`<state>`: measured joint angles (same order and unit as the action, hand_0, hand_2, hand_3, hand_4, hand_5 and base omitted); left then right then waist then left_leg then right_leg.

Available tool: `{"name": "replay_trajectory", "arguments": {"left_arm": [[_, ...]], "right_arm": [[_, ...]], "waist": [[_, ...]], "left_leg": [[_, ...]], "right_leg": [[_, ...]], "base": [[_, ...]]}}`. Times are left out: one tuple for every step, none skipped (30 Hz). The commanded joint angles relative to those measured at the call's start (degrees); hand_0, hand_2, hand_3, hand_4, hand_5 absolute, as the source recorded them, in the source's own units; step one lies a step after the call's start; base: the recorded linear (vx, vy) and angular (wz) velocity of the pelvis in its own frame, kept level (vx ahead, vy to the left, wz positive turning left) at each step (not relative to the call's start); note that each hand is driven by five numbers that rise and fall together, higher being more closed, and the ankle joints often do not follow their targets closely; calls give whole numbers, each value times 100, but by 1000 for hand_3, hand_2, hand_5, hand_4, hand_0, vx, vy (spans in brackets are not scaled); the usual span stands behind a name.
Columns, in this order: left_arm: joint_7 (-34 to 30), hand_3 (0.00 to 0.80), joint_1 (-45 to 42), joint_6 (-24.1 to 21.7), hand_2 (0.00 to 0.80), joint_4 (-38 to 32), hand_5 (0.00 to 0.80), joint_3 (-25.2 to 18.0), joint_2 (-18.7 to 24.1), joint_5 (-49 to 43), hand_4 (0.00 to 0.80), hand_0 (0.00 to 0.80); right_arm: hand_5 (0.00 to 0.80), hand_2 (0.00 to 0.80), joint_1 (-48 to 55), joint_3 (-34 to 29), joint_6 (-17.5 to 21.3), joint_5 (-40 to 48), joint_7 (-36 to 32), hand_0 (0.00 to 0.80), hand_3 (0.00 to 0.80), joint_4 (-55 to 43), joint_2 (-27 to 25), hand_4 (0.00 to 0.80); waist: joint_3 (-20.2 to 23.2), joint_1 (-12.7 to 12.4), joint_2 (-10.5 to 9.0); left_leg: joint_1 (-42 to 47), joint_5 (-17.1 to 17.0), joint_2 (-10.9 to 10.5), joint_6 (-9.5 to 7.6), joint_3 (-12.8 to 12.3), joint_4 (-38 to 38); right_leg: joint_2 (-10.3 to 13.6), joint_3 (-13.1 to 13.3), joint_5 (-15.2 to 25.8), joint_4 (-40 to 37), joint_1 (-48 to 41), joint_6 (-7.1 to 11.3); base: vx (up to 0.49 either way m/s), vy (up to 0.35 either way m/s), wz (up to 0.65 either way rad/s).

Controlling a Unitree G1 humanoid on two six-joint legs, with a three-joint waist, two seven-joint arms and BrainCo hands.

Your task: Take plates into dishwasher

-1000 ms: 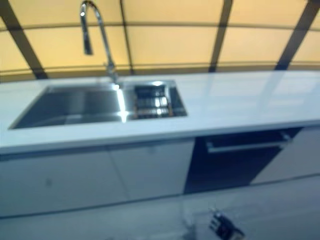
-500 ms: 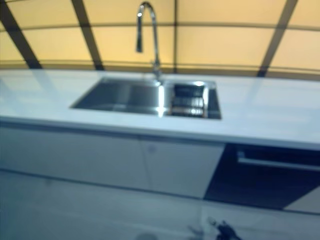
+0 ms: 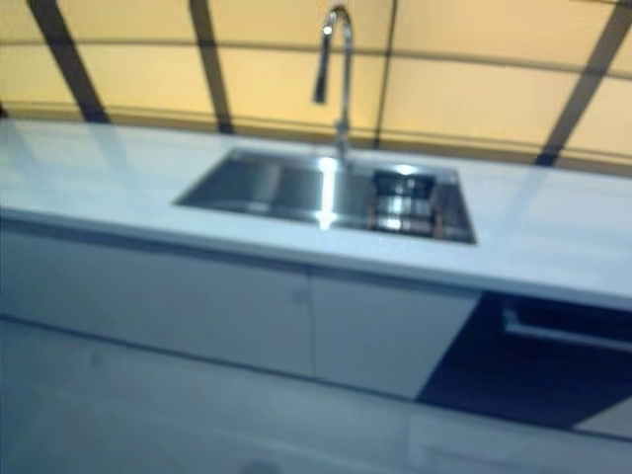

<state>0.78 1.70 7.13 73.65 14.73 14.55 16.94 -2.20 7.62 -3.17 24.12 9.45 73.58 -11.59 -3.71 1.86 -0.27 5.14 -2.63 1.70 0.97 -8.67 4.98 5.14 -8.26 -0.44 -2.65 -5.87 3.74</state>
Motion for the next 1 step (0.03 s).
{"name": "replay_trajectory", "arguments": {"left_arm": [[-70,0,434,-44,0,324,0,-59,-211,149,0,0]], "right_arm": [[0,0,-401,101,-100,-81,-68,0,0,267,-83,0]], "waist": [[-68,-100,24]], "left_leg": [[217,542,-323,-537,485,2]], "right_leg": [[-301,280,246,-127,155,-195]], "base": [[10,-35,-8]]}}
